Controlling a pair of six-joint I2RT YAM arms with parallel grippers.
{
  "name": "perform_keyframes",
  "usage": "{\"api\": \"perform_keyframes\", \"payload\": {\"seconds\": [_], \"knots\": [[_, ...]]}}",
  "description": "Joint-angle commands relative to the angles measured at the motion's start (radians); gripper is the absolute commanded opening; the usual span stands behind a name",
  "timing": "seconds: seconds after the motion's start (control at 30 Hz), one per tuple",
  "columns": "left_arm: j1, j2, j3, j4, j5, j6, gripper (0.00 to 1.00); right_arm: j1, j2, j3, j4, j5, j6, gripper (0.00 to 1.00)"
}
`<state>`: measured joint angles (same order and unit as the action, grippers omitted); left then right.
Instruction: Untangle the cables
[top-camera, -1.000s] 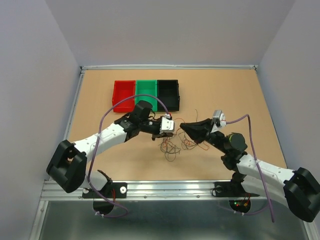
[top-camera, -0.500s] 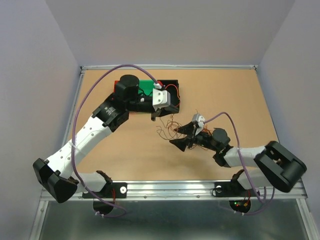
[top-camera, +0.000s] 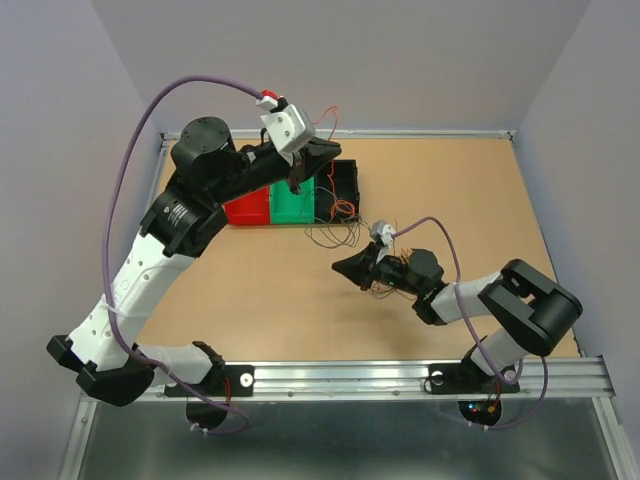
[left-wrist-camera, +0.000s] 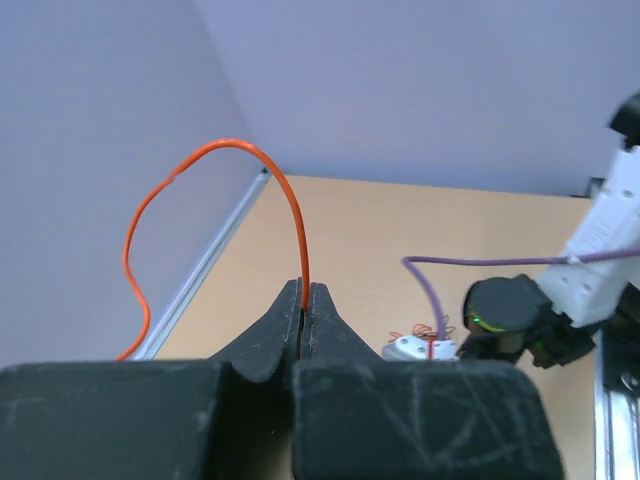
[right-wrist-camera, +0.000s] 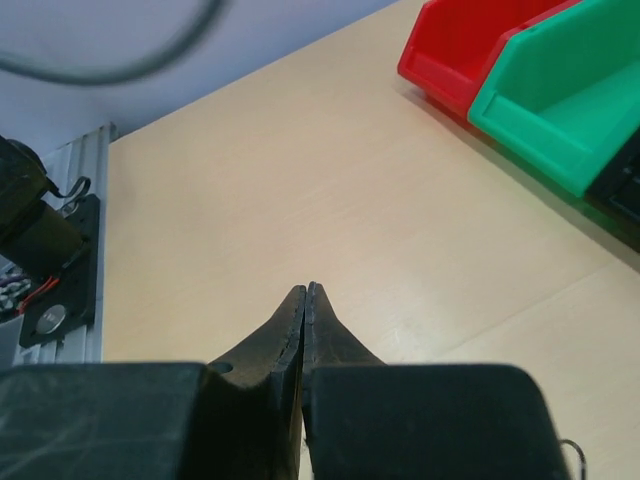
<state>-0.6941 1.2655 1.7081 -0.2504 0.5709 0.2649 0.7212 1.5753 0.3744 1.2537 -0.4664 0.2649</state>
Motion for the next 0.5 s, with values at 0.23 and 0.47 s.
{"api": "perform_keyframes", "payload": {"seconds": [0.23,0.47], "knots": [[-0.001,-0.276,-0.312,0.241,-0.397,0.033,0.0,0.006,-0.388,-0.265,0.136,0.227,-0.107,0.73],[-0.002,-0.319,-0.499,0.272,-0.058,0.111,0.0,0.006,-0.535,-0.287,0.087,0.1,-0.069,1.0]]}}
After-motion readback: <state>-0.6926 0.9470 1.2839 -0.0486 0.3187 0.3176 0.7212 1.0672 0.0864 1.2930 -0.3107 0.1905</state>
